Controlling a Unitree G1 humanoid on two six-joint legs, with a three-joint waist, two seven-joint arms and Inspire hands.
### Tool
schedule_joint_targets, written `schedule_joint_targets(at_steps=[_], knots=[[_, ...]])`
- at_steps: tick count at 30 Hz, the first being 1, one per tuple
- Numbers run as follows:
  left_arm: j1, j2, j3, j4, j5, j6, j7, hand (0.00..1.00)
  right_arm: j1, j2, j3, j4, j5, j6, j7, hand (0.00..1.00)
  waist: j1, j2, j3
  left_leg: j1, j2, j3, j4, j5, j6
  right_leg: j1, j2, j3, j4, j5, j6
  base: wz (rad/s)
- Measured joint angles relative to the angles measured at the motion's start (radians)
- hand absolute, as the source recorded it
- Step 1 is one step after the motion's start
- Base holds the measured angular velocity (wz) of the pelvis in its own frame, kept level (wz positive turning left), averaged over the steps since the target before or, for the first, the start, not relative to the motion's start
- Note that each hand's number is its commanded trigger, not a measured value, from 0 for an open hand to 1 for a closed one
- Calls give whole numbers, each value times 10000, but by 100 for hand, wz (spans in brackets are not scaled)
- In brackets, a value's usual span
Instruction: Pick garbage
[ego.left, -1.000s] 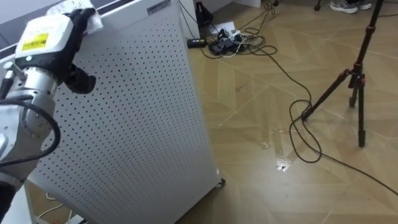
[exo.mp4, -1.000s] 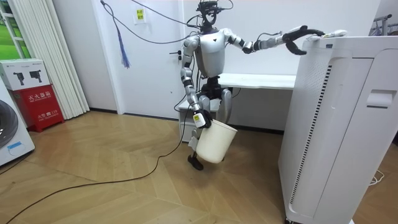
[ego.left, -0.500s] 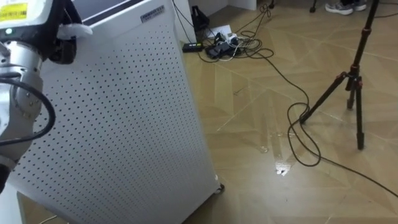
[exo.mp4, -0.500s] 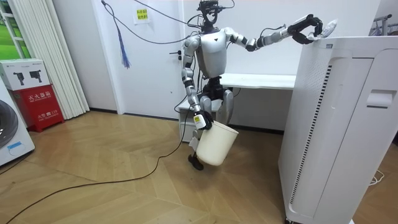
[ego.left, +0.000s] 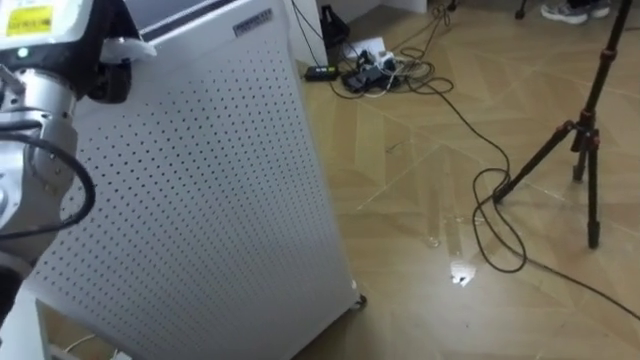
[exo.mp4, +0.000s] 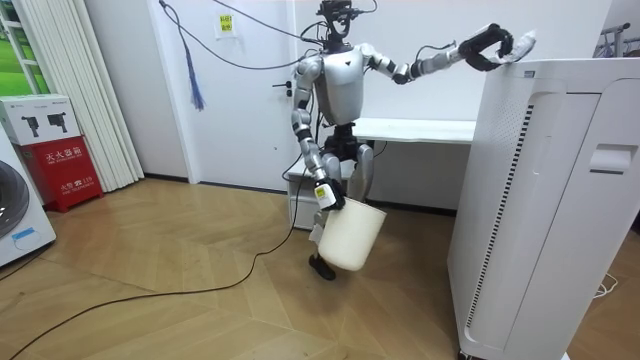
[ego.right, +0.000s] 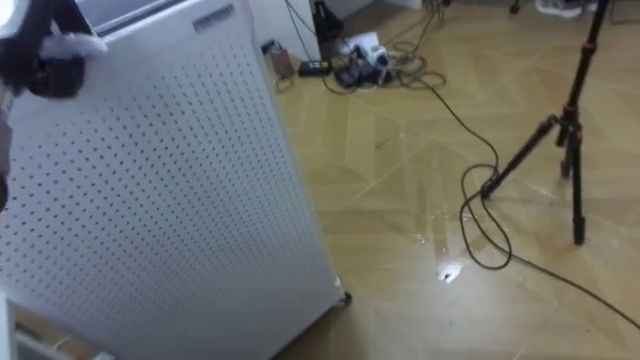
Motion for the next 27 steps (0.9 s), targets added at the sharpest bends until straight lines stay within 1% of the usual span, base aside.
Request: schedule_joint_targets(at_steps=[1, 2, 3, 4, 5, 6, 7, 8, 9, 10, 11, 12, 13, 14, 15, 16, 17, 18, 19, 20, 21, 23, 26, 27], knots=[[187, -39, -2, -317, -276, -53, 1, 100, -13, 14, 34, -68, 77, 0, -8, 100, 18, -43, -20, -23, -10, -12, 2, 0, 0, -23, -8, -18, 1, 0, 0, 0], [556, -166, -4, -1016, -768, -137, -13, 100, -10, 54, 167, -224, 252, 0, -22, 100, 14, -162, -35, -57, -24, -12, 1, 0, 0, -51, -1, -33, 0, 0, 0, 9], [943, -357, -18, -1613, -1228, -329, -77, 100, 3, 147, 300, -368, 326, 0, -76, 100, 12, -309, -45, -70, -28, -18, 0, 0, 0, -42, -3, -97, -2, 0, 1, 9], [1211, -444, -26, -1932, -1392, -393, -114, 100, 1, 219, 340, -422, 332, 0, -86, 100, 4, -378, -58, -79, -28, -30, 0, 0, 0, -43, 6, -131, -4, 0, 1, 3], [1826, -753, -19, -2623, -1755, -477, -130, 100, 2, 360, 388, -510, 434, 0, -152, 100, -24, -500, -87, -76, -29, -76, 2, -1, 1, -42, 4, -163, -8, 1, 2, 0], [2483, -1202, -36, -3193, -2176, -616, -196, 100, -5, 453, 457, -541, 698, -4, -232, 100, -73, -582, -107, -80, -37, -112, 6, -1, 1, -40, -10, -207, -7, 1, 2, 3], [3020, -1752, -92, -3535, -2747, -781, -320, 100, -28, 521, 562, -553, 933, -4, -332, 100, -84, -658, -111, -86, -45, -120, 6, -1, 1, -39, -16, -231, -7, 1, 2, 5], [3273, -1998, -131, -3641, -2989, -841, -385, 100, -39, 541, 650, -577, 1029, -4, -371, 100, -73, -693, -115, -100, -48, -124, 8, -1, 1, -45, -13, -233, -7, 1, 2, 4], [3715, -2335, -243, -3852, -3278, -862, -552, 100, -40, 613, 760, -703, 1061, -4, -433, 100, -76, -765, -120, -157, -51, -141, 27, -1, 1, -91, -12, -255, -9, 0, 3, 0], [3864, -2394, -368, -3919, -3356, -863, -627, 100, -40, 648, 788, -763, 1111, -4, -459, 100, -93, -801, -119, -200, -51, -166, 50, -1, 1, -120, -12, -260, -8, 0, 3, 7], [4001, -2457, -669, -3951, -3692, -864, -829, 100, -41, 658, 890, -852, 1251, -11, -531, 100, -85, -853, -119, -268, -48, -235, 74, -1, 1, -152, -10, -262, -9, 0, 2, 14], [4080, -2615, -844, -3954, -4094, -908, -1041, 100, -42, 662, 1000, -953, 1495, -11, -586, 100, -25, -894, -115, -284, -47, -290, 73, -1, 1, -161, -8, -280, 15, 0, 2, 13], [4149, -2713, -867, -3967, -4279, -972, -1121, 100, -43, 665, 1059, -1053, 1510, -11, -624, 100, 4, -910, -116, -287, -41, -287, 74, -1, 1, -181, -6, -276, 40, 0, 2, 0], [4315, -2838, -914, -4006, -4628, -1197, -1228, 100, -93, 683, 1120, -1207, 1510, -52, -659, 100, 105, -935, -107, -291, -31, -271, 85, 0, 1, -245, 11, -273, 122, 0, 3, -8], [4527, -2972, -951, -4015, -4946, -1451, -1355, 100, -206, 689, 1150, -1193, 1544, -109, -659, 100, 125, -979, -103, -286, -40, -267, 98, 0, 1, -260, 26, -265, 143, -1, 4, -8], [4676, -3045, -955, -4066, -5064, -1535, -1452, 100, -255, 687, 1150, -1188, 1596, -113, -654, 100, 160, -999, -103, -288, -82, -268, 102, 0, 1, -265, 30, -267, 143, -2, 5, 0], [5057, -3115, -979, -4309, -5247, -1579, -1654, 100, -309, 692, 1152, -1197, 1789, -113, -659, 100, 194, -1069, -107, -328, -98, -278, 138, 2, 4, -296, 34, -263, 141, -7, 8, 0], [5411, -3111, -1067, -4442, -5506, -1640, -1867, 100, -311, 693, 1152, -1239, 1999, -110, -661, 100, 207, -1158, -115, -356, -98, -297, 177, 3, 4, -291, 34, -278, 143, -7, 7, 4], [5594, -3109, -1129, -4471, -5632, -1653, -1946, 100, -311, 696, 1153, -1272, 2093, -110, -663, 100, 218, -1204, -125, -358, -98, -309, 184, 3, 4, -288, 33, -290, 140, -7, 7, 7], [5916, -3102, -1269, -4482, -5662, -1668, -2130, 100, -314, 698, 1188, -1381, 2274, -110, -734, 100, 260, -1297, -175, -418, -98, -316, 221, 3, 4, -336, 32, -289, 145, -7, 7, 0], [6221, -3099, -1376, -4474, -5677, -1668, -2331, 100, -353, 698, 1216, -1540, 2352, -111, -795, 100, 269, -1364, -174, -464, -99, -317, 245, 3, 4, -384, 27, -294, 146, -5, 6, 0], [6570, -3075, -1555, -4372, -5677, -1668, -2610, 100, -435, 698, 1254, -1614, 2527, -123, -939, 100, 273, -1441, -177, -484, -109, -324, 258, 3, 5, -450, 12, -318, 135, 0, 11, 2], [6929, -3056, -1773, -3898, -5692, -1653, -3130, 100, -525, 700, 1292, -1612, 2687, -124, -1149, 100, 366, -1446, -177, -497, -128, -333, 255, 3, 5, -452, -1, -318, 150, 6, 22, 0], [7121, -3024, -1794, -3853, -5703, -1623, -3325, 100, -558, 684, 1366, -1612, 2702, -130, -1186, 100, 350, -1453, -173, -542, -127, -339, 253, 3, 5, -455, 0, -325, 151, 6, 22, 0]])
